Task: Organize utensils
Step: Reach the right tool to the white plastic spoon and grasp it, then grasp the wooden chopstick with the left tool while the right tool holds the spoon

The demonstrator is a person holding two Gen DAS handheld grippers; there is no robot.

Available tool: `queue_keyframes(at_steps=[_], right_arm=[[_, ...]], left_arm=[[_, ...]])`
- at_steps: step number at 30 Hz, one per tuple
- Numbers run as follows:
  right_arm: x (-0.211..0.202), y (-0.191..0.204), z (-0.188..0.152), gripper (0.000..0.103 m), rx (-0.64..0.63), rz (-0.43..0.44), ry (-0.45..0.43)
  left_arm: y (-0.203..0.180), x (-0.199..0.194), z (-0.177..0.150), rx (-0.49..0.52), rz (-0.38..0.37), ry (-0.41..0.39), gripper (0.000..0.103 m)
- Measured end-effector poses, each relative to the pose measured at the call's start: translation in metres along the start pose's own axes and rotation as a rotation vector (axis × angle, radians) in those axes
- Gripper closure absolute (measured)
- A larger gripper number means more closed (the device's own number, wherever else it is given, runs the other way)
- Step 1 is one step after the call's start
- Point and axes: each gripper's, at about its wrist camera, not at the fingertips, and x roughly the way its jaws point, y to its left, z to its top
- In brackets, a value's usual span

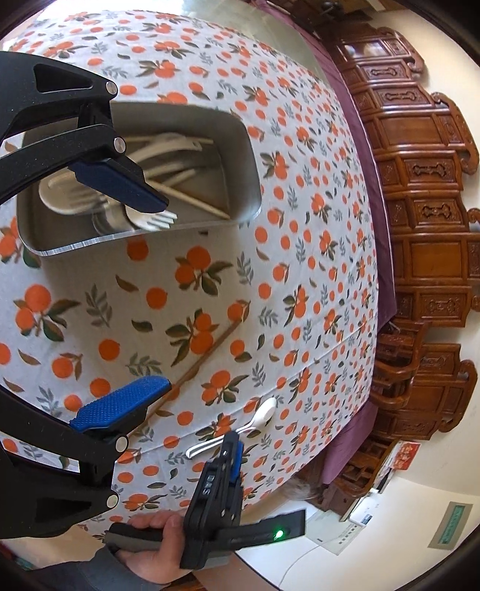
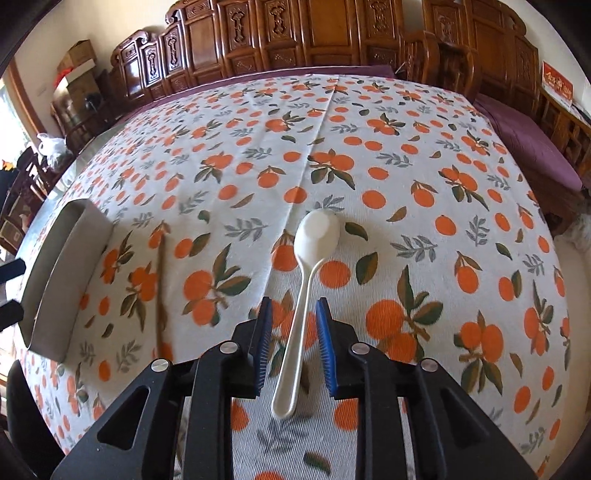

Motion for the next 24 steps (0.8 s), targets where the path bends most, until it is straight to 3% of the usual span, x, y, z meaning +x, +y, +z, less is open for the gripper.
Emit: queue_keyframes(at_steps=[5, 7, 8, 17, 24], right_arm=[[0.016, 0.002, 0.007, 0.078, -0.033, -0.027, 0.028], [0.016, 0.001, 0.008, 0.092, -0.046, -0.034, 0.029], [0.015, 0.000, 0.007, 0.094, -0.046, -0.023, 0.034], [-0.010, -0.012, -0.017, 0.094, -0.036, 0.004, 0.014], [-0.033, -0.018, -0.034, 0.094, -0.006, 0.032, -0.013]], left_arm=[[-0.015, 0.013, 0.005, 0.020, -0.003, 0.016, 0.017], [-0.021, 0.019, 0.006, 0.022, -0.009, 0.026, 0.017], [-0.023, 0.022, 0.006, 0.024, -0.013, 0.030, 0.017], [-0.052, 0.050, 0.008, 0.052, -0.029, 0.066, 0.017], [-0.061, 0.074, 0.010, 0.009, -0.030, 0.093, 0.021]])
